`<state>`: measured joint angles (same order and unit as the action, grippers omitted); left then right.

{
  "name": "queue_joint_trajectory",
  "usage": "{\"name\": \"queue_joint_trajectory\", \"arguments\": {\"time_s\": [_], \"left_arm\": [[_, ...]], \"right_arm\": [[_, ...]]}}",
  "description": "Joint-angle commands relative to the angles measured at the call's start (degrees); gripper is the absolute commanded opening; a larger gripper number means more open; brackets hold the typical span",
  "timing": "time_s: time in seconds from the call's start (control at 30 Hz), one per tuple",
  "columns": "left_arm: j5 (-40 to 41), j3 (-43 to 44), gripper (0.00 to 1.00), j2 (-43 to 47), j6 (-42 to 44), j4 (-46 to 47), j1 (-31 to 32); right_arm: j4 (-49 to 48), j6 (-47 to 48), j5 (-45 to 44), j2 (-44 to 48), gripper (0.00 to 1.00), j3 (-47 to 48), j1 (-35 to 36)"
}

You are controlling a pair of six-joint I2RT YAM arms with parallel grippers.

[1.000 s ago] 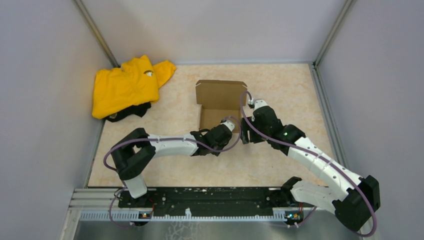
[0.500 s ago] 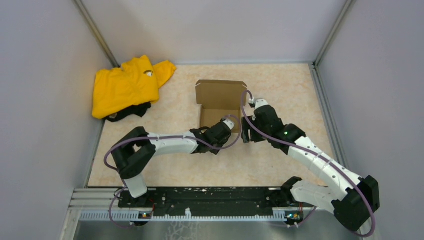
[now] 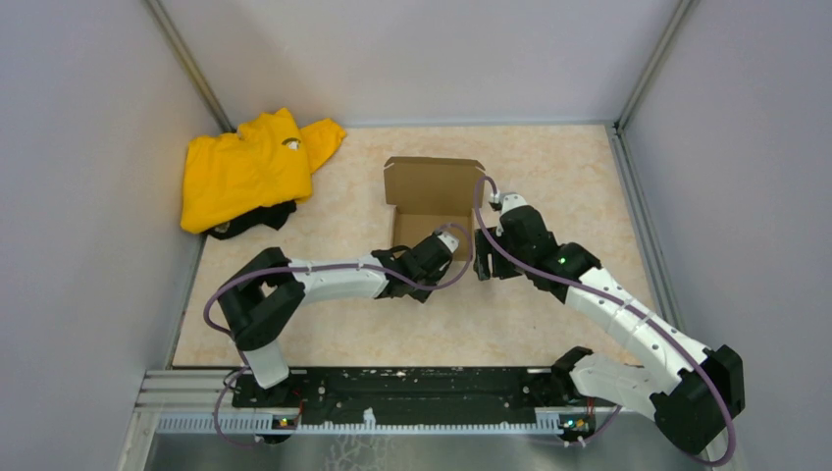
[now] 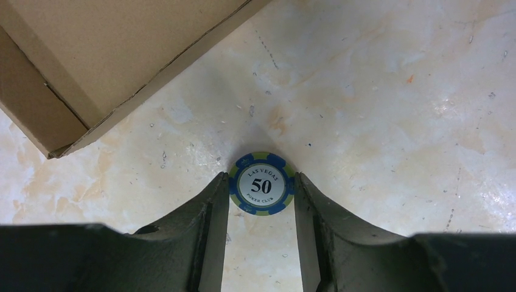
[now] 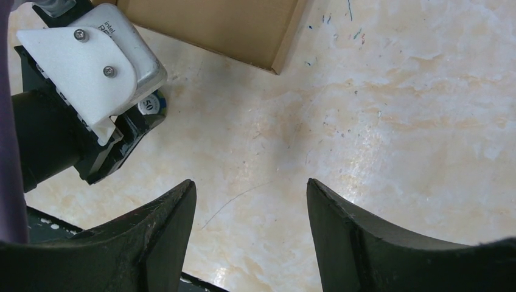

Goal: Fold the paper box

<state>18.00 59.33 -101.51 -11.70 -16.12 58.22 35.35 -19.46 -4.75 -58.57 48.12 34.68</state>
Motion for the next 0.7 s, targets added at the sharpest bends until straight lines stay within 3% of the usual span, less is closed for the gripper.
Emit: {"name": "queue_joint_trajectory", "arguments": {"time_s": [0.0, 0.67], "left_arm": [[-1.7, 1.1, 0.46, 0.7, 0.9, -0.6, -0.7], [-2.4, 3.7, 0.46, 1.2, 2.6, -0.7, -2.3]], "right_arm": [[-2.2, 0.8, 0.4, 0.4, 0.66, 2.1, -0.6], [-1.9, 1.7, 0.9, -0.7, 0.66, 3.4, -1.6]]}}
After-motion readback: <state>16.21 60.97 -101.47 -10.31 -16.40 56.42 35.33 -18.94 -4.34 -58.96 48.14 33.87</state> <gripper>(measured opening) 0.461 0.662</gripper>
